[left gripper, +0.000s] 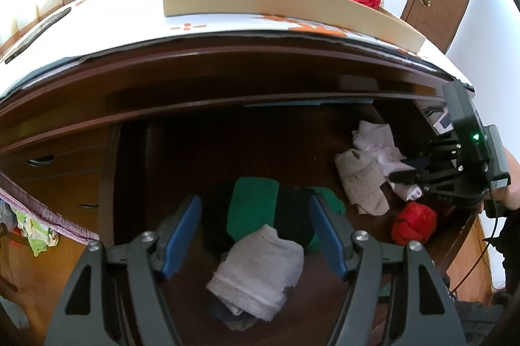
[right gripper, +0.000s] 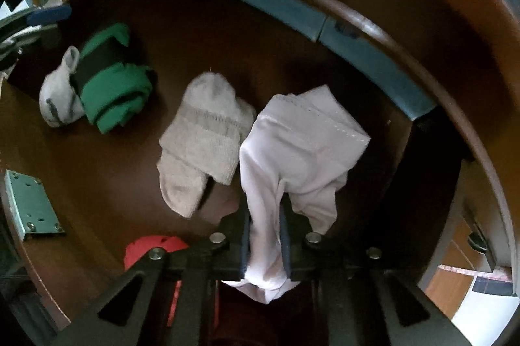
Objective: Take underwear out of drawer
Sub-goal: 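Close the right gripper on the pale pink garment in the drawer, then close the left gripper on the grey sock while the right holds the pink garment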
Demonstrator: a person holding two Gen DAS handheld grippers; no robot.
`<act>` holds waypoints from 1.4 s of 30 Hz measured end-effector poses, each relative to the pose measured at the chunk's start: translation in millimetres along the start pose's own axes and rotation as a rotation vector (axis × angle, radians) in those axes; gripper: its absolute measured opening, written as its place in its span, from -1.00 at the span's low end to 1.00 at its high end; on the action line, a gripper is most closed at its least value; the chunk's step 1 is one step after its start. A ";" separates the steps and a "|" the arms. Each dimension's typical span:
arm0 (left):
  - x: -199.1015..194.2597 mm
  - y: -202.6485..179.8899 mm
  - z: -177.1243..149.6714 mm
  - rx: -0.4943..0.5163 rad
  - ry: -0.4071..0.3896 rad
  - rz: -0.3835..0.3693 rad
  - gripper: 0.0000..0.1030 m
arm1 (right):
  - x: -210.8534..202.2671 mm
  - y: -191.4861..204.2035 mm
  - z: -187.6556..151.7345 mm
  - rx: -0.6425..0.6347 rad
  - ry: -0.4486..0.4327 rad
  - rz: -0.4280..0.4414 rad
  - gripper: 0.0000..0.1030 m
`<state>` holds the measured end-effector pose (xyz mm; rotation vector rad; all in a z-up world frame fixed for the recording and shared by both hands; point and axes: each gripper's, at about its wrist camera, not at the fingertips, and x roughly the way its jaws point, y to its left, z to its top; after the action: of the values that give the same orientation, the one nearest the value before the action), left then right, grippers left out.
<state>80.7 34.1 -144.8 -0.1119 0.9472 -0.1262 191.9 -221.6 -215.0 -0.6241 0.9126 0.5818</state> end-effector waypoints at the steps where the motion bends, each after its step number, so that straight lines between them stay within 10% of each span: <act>1: -0.2 0.0 0.0 -0.001 0.002 -0.006 0.35 | -11.1 1.9 -2.9 0.003 -0.016 -0.002 -0.69; 14: 14.1 -2.8 -11.0 0.036 0.118 -0.053 0.35 | -58.3 -6.1 -23.7 0.031 -0.312 0.034 -0.70; 42: 52.3 -32.0 -25.8 0.190 0.360 -0.023 0.27 | -69.8 -26.2 -29.4 0.026 -0.361 0.161 -0.70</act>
<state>88.0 -6.7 -196.8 0.0793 1.2879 -0.2629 160.4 -273.7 -162.8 -0.4057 0.6319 0.7966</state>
